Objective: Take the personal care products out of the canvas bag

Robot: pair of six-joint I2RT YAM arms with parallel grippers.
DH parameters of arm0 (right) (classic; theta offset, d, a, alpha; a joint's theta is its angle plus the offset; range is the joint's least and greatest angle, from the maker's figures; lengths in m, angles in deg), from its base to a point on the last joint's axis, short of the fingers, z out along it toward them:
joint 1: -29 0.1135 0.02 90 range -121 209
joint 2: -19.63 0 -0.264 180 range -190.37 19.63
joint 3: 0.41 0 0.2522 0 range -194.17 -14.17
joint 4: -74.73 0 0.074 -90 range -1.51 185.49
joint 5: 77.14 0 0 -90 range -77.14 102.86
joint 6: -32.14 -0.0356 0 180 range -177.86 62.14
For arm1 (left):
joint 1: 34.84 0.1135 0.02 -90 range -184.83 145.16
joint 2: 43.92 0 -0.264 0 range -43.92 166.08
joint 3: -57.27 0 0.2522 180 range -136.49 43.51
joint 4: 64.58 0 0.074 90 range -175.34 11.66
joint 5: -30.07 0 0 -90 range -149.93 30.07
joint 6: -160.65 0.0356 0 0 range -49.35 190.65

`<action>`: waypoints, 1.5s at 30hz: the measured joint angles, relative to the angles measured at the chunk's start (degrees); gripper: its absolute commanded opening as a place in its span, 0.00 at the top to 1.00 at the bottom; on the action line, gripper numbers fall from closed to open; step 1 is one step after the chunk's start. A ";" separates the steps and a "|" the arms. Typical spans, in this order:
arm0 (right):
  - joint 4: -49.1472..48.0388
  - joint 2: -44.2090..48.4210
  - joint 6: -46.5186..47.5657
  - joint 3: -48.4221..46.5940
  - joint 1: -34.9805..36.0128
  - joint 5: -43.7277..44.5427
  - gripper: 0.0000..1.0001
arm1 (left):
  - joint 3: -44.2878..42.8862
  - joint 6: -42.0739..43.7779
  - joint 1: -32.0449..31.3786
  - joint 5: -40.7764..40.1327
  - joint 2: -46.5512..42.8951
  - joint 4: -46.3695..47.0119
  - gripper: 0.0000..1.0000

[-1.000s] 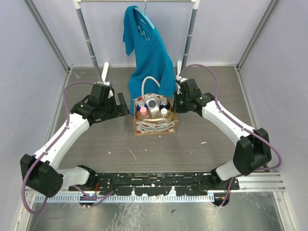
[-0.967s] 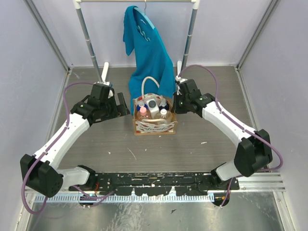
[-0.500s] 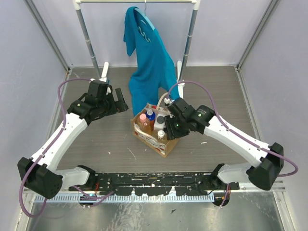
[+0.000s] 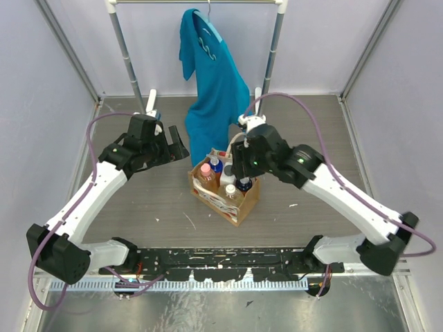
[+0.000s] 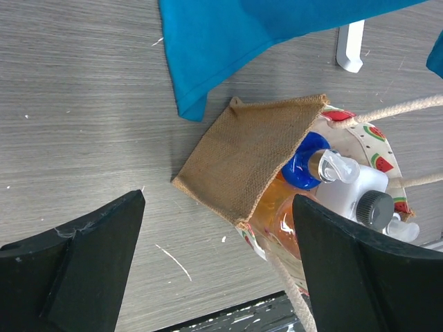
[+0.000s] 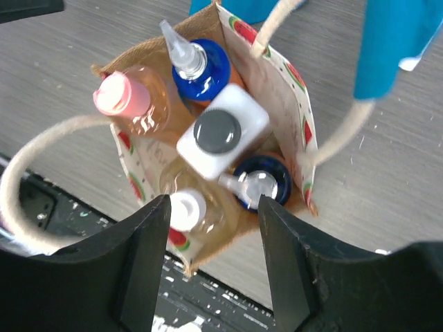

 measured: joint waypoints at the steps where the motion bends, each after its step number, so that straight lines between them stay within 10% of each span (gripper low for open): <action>1: -0.85 -2.03 0.59 -0.39 -0.02 0.17 0.41 | 0.00 -0.02 0.00 0.04 0.00 0.07 0.05; 29: 3.58 -27.28 -5.79 -9.33 1.53 6.67 0.22 | -0.04 1.40 0.00 -2.62 -0.74 -2.08 0.02; 35: 5.05 -30.36 -7.17 -10.67 2.47 7.54 0.58 | -0.04 1.44 0.00 -2.62 -0.74 -2.05 0.01; 45: 11.52 -33.00 -8.07 -18.34 4.28 10.49 0.72 | -0.04 1.81 0.00 -2.69 -1.20 -2.08 0.00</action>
